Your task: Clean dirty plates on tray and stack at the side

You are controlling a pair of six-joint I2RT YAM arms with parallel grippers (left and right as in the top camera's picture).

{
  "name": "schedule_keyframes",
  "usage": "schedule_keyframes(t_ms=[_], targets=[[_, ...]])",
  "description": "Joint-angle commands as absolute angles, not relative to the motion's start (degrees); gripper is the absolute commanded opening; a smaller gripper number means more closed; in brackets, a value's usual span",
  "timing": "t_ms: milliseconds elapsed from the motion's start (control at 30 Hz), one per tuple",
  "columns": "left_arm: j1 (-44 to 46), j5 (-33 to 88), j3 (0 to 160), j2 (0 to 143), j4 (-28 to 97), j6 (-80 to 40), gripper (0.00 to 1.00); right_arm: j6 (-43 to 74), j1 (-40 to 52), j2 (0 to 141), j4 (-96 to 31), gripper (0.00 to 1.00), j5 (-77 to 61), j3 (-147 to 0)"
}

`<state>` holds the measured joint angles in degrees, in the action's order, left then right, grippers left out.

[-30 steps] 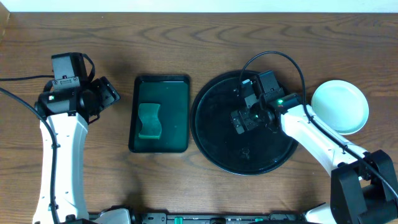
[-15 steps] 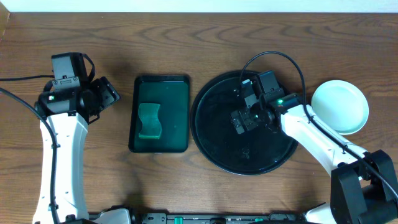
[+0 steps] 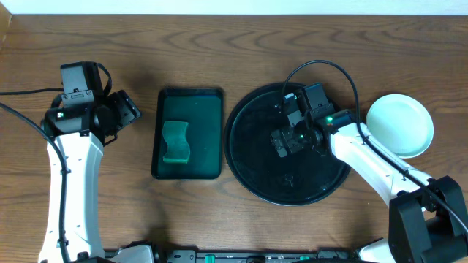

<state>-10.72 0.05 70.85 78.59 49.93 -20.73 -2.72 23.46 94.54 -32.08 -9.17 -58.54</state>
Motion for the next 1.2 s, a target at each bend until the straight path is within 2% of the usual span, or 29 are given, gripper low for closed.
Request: schedule_keyframes(t_ms=[0,767,1167], targets=[[-10.96,-0.05,71.53,78.43,50.09,-20.38,0.8,-3.09,23.57,93.25,-32.14,0.99,-8.84,-59.59],[-10.96,-0.05,71.53,78.43,50.09,-20.38,0.8,-3.09,23.68,92.73,-32.47,0.99,-7.09,-59.22],[-10.96,-0.05,71.53,78.43,50.09,-20.38,0.8,-3.11,23.66,79.48,-32.91,0.99,-5.34,-59.22]])
